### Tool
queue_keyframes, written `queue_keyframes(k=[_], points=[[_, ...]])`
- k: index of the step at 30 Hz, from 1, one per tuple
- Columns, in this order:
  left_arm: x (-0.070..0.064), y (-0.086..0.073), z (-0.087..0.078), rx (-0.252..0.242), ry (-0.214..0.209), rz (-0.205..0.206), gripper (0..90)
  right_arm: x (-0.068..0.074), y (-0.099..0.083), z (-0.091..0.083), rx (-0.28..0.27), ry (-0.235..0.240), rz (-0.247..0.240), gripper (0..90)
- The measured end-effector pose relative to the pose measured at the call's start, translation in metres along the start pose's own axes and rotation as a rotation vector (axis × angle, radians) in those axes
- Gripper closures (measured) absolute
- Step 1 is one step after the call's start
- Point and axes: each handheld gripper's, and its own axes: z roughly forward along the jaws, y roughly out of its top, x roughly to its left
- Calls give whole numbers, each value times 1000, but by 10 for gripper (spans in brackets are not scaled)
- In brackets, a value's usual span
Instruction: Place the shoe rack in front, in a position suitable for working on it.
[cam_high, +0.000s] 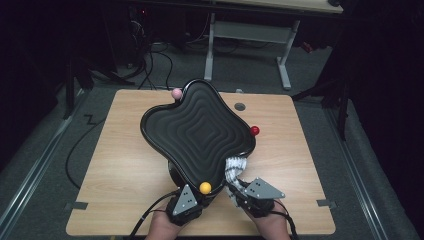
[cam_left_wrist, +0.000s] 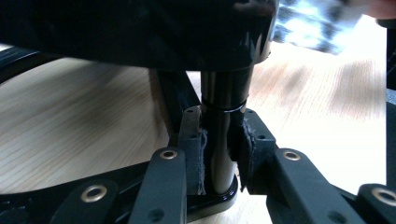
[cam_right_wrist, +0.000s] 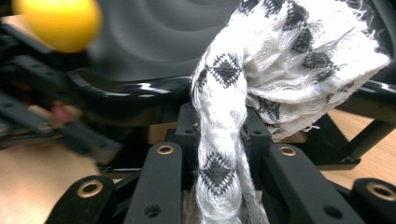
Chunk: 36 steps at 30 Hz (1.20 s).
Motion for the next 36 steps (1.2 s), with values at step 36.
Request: queue_keyframes(k=[36], points=[[-1,3,6,2,-2,-3,737,20,-6,-12,19,76,-21,749]])
